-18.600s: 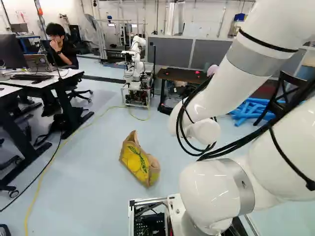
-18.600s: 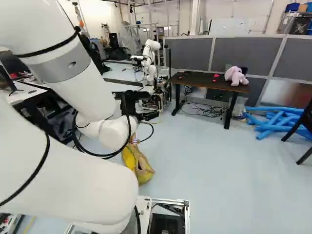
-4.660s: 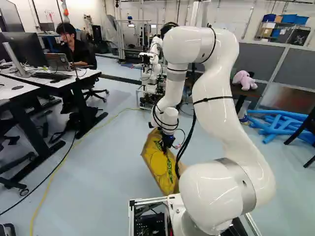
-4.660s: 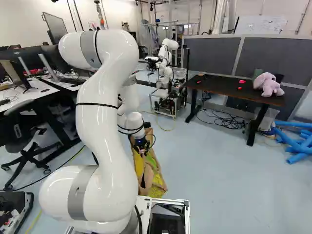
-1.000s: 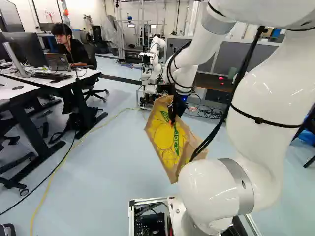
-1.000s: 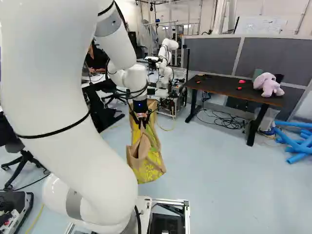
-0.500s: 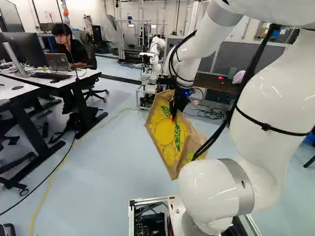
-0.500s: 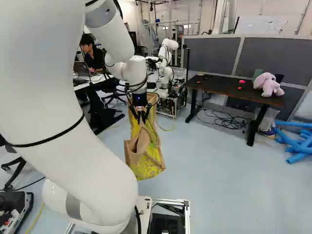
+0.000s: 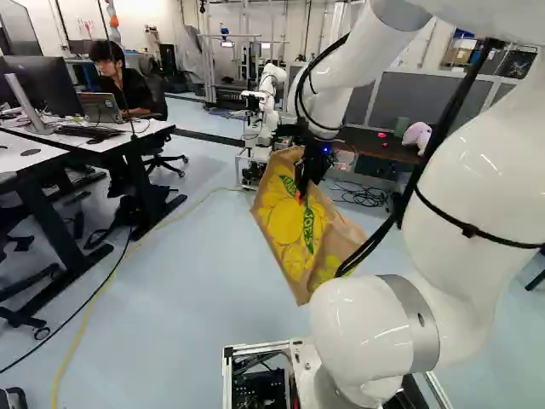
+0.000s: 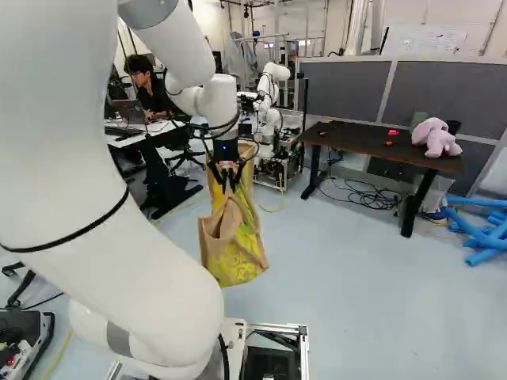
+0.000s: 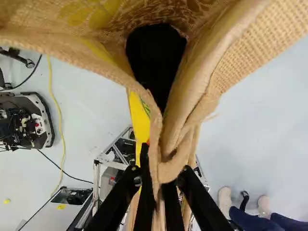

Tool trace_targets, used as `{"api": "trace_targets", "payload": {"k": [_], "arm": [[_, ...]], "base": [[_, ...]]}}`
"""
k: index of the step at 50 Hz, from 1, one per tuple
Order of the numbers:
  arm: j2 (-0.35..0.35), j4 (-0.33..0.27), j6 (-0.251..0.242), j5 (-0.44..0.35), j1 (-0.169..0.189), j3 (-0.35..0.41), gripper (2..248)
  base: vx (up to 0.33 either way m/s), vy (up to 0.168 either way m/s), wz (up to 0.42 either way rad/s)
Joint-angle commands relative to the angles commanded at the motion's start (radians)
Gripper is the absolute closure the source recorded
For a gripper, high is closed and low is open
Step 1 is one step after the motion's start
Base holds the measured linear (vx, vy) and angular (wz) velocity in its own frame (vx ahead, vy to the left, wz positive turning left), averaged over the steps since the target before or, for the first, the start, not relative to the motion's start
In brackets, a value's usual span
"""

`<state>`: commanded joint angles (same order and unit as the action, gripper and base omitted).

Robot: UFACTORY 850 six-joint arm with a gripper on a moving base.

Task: Pick up the bag on the ground and place it on the table

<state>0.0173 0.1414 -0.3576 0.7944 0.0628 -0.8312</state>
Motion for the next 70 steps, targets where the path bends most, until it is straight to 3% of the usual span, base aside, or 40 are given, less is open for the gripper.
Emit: {"api": "trace_targets", "payload": {"k": [39, 70], "arm": [[0.050, -0.005, 0.000, 0.155, 0.025, -0.092, 228], [0.070, -0.088, 0.000, 0.242, 0.046, -0.182, 228]], "base": [[0.000, 0.000, 0.000], [0.000, 0.000, 0.000]]}}
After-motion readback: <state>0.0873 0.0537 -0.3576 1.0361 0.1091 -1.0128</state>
